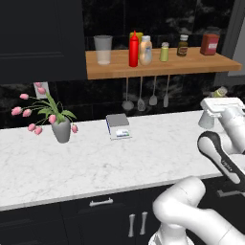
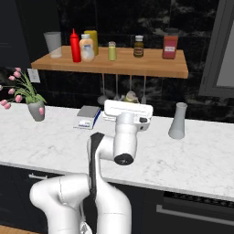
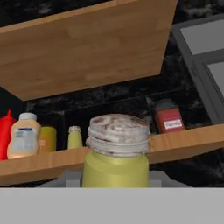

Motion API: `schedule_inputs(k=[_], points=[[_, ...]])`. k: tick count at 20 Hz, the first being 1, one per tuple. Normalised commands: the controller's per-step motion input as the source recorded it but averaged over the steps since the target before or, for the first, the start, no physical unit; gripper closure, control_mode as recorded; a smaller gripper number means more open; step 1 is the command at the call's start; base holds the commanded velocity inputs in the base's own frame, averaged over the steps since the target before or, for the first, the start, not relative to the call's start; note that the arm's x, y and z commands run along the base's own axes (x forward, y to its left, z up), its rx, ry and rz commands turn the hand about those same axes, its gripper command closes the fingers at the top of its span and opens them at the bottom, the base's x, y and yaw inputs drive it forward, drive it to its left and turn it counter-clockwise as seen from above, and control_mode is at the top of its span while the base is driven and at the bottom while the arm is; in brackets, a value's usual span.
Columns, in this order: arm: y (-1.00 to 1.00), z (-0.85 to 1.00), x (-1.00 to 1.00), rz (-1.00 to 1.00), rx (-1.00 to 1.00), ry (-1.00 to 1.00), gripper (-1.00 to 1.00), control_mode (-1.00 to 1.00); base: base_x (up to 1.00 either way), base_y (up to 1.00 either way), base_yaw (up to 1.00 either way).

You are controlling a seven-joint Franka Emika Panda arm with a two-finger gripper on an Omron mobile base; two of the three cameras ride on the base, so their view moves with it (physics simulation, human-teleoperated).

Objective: Put the shaker and condiment bottle from the counter next to their counterparts in the cabinet.

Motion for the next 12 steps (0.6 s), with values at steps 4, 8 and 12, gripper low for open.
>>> schedule_inputs(k=[4, 8, 12], points=[[-0.25, 0.79, -0.52, 0.13, 0.0, 0.05, 1.0, -1.0, 0.0, 0.0, 0.0], [-0.14, 0.76, -0.54, 0.05, 0.0, 0.18, 1.0, -1.0, 0.0, 0.0, 0.0], [0.01, 0.57, -0.07, 0.05, -0.01, 0.33, 1.0, -1.0, 0.0, 0.0, 0.0]])
